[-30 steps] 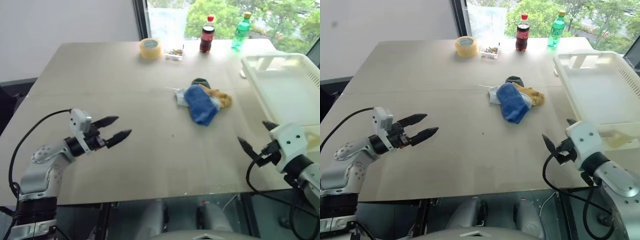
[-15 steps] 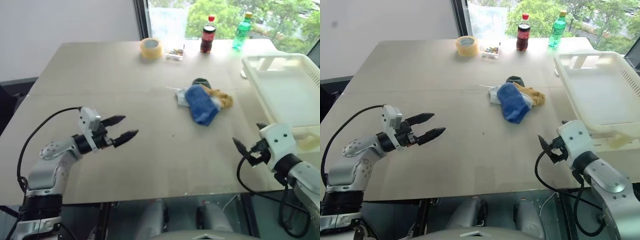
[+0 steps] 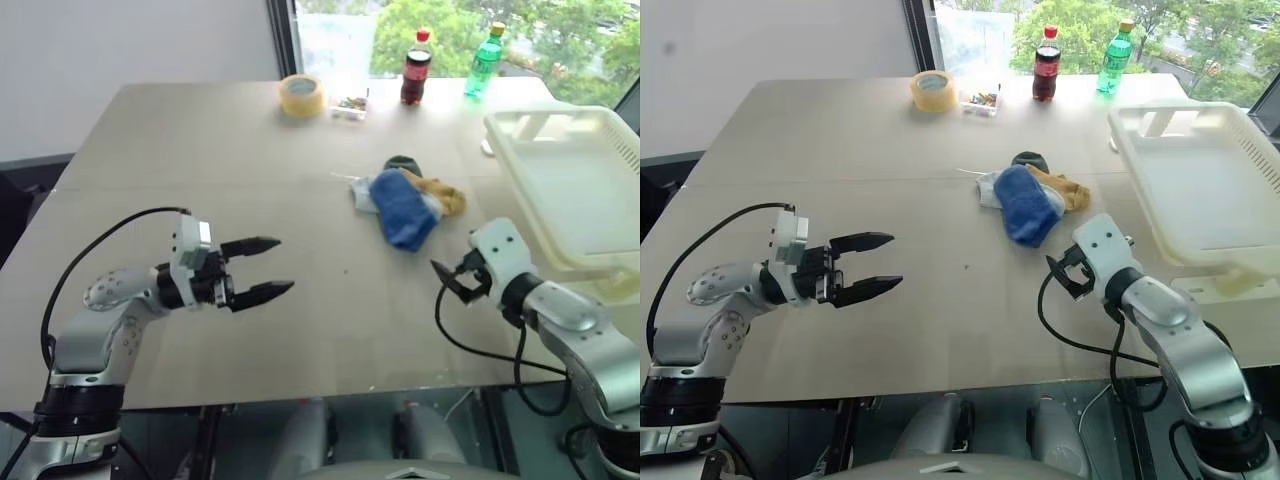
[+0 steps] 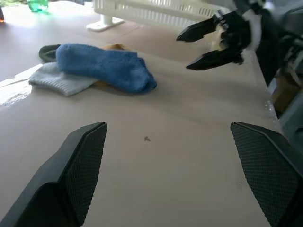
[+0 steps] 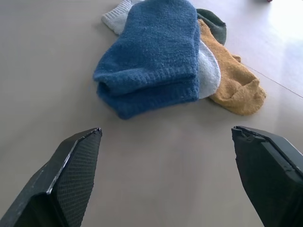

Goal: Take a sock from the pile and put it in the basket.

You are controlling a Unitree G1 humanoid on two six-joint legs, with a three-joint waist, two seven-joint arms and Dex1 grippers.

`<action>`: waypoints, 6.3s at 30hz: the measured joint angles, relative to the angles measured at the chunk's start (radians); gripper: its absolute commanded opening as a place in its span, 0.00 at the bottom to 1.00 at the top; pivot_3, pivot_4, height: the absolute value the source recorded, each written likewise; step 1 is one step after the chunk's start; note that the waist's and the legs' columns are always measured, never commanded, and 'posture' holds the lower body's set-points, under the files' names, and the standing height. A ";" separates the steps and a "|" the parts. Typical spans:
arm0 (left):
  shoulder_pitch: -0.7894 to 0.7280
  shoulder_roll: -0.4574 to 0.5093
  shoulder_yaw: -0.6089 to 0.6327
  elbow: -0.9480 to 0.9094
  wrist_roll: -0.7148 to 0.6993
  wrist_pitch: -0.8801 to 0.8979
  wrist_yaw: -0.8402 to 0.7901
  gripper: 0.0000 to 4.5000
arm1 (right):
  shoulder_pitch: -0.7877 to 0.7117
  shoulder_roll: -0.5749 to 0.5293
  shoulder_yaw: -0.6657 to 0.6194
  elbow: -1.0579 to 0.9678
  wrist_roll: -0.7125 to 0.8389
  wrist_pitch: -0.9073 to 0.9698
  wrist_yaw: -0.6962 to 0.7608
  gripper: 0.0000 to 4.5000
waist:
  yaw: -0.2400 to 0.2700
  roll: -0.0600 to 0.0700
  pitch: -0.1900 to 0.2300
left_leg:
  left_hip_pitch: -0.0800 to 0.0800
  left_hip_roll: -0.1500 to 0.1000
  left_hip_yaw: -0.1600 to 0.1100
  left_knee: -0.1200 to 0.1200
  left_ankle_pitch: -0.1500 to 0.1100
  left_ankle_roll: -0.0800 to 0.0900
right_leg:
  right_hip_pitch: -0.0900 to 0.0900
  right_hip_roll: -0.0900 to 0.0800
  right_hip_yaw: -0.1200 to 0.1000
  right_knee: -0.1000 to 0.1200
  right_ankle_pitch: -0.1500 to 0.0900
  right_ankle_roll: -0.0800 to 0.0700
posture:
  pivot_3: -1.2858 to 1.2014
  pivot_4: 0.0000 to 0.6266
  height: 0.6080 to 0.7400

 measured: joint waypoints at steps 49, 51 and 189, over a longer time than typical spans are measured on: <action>0.096 -0.005 0.050 -0.113 -0.079 0.054 0.084 1.00 | -0.248 0.180 0.248 0.499 -0.264 -0.402 0.148 0.02 | -0.003 0.000 0.001 | -0.001 0.000 0.001 0.000 0.000 -0.001 | -0.002 0.000 -0.001 0.000 0.000 0.000 | 0.52 0.24 1.00; 0.096 -0.005 0.050 -0.113 -0.079 0.053 0.085 1.00 | -0.248 0.181 0.247 0.499 -0.262 -0.402 0.148 0.02 | -0.003 0.000 0.001 | -0.001 0.000 0.001 0.000 0.000 -0.001 | -0.002 0.000 -0.001 0.000 0.000 0.000 | 0.52 0.24 1.00; -0.361 -0.277 -0.059 0.285 0.368 0.498 0.420 0.00 | -0.132 0.141 0.097 0.171 0.188 -0.026 0.215 1.00 | 0.025 0.000 0.000 | -0.016 -0.003 -0.007 0.019 0.002 0.007 | -0.013 0.002 -0.007 0.020 0.004 0.003 | 0.52 0.24 1.00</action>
